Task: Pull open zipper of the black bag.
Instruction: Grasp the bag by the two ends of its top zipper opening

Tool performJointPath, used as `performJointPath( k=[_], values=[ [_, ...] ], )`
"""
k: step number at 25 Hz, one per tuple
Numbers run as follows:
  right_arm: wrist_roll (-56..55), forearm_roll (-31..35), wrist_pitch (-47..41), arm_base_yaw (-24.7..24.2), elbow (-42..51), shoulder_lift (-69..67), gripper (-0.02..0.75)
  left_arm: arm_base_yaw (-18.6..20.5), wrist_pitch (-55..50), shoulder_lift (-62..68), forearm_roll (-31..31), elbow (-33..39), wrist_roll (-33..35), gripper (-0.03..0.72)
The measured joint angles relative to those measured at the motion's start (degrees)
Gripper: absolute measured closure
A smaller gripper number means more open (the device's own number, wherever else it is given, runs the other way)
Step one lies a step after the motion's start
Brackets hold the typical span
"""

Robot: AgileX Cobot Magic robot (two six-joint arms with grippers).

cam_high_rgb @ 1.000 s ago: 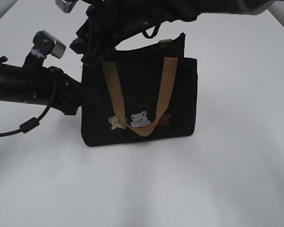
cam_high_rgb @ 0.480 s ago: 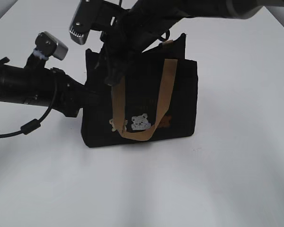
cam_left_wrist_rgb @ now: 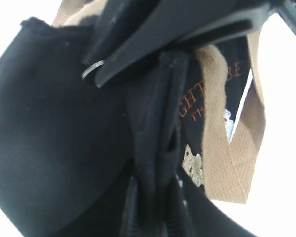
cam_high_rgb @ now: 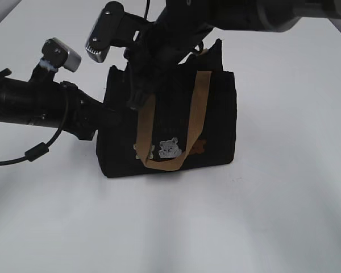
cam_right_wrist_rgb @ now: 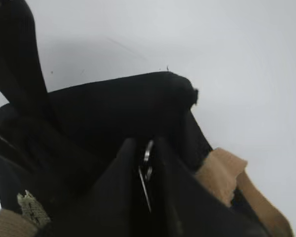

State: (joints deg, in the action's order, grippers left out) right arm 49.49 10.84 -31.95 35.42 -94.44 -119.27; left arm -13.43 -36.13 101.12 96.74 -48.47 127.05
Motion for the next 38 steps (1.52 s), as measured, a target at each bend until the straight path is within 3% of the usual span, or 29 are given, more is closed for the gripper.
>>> performJointPath(
  k=[6, 15, 19, 24, 29, 33, 36, 38],
  values=[
    [-6.80, 1.93, -3.35, -0.39, 0.76, 5.19, 0.716, 0.00, -1.57, -0.11, 0.49, -0.05, 0.00, 0.576],
    [-1.96, 30.81, -6.64, -7.52, 1.62, 9.94, 0.727, 0.00, -2.37, -0.30, 0.65, -0.11, 0.00, 0.576],
    [-0.84, 35.08, -9.40, -10.95, 1.62, 10.25, 0.736, -0.06, -1.95, -0.30, 0.64, -0.11, -0.56, 0.576],
    [-2.37, 34.24, -16.91, -18.05, 1.56, 10.45, 0.737, -0.11, -0.42, -0.30, 0.75, -0.11, -2.13, 0.576],
    [-10.40, 20.67, -21.82, -25.46, 1.15, 11.32, 0.737, -0.11, 1.81, -0.13, 0.75, -0.11, -2.46, 0.576],
    [-13.18, 17.76, -24.14, -26.78, 1.15, 11.38, 0.733, -0.11, 2.40, -0.13, 0.99, -0.11, -3.06, 0.571],
    [-12.37, 20.63, -26.09, -24.68, 1.15, 11.38, 0.619, -0.11, 4.53, -0.13, 0.22, -0.11, -8.46, 0.494],
    [-12.14, 22.42, -28.21, -23.78, 1.15, 11.48, 0.449, -0.05, 5.48, -0.59, -3.41, -0.11, -16.51, 0.398]
  ],
)
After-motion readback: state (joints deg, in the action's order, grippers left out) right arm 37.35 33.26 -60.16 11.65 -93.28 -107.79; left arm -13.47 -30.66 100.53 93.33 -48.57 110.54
